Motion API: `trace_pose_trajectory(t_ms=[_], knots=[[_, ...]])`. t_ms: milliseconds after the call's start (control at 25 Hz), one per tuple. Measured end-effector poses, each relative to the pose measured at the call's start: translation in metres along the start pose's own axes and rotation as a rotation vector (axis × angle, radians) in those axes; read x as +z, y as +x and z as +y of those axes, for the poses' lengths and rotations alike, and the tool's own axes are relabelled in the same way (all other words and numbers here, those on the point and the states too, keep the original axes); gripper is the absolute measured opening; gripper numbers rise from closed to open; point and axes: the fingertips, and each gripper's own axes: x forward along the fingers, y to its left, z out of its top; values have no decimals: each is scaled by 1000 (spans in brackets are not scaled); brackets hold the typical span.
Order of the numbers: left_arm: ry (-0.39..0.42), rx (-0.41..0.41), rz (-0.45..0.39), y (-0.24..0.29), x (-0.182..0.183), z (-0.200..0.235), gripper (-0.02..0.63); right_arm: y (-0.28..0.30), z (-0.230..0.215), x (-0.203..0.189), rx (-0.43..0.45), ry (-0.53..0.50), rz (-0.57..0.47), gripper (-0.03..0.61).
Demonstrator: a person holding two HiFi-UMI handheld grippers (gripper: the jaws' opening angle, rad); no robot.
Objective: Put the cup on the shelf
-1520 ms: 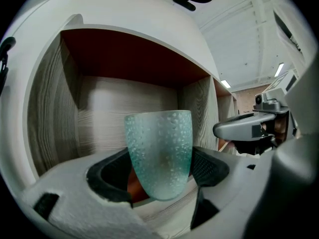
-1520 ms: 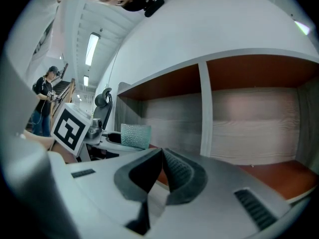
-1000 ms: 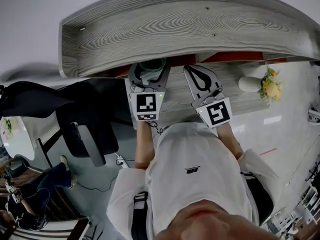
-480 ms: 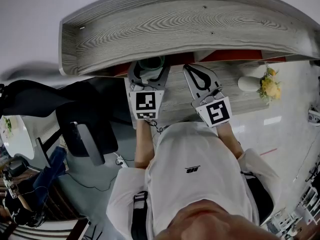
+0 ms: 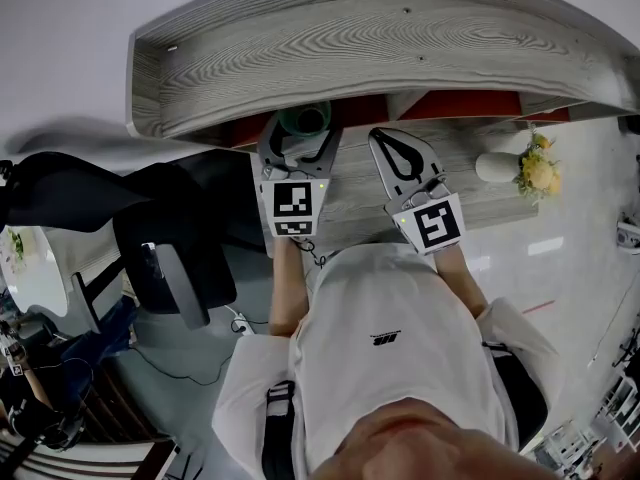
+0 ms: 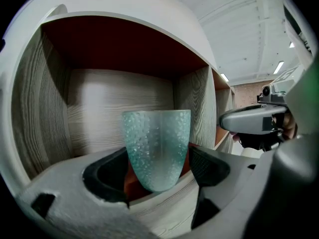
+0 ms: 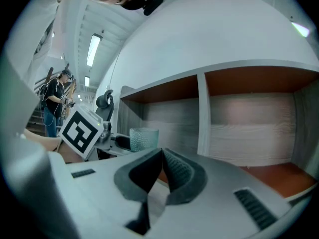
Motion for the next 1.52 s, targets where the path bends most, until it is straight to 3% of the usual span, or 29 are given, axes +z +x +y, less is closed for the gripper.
trace_pose_trajectory(t_ms=[1000, 1440, 1520], knots=[[-20, 38, 42, -21, -16, -1, 374, -19, 12, 5, -10, -3, -11, 28], [-46, 39, -46, -70, -5, -5, 371, -26, 32, 13, 18, -14, -37, 28], [-43, 54, -65, -79, -2, -5, 330, -28, 34, 15, 18, -19, -43, 28]])
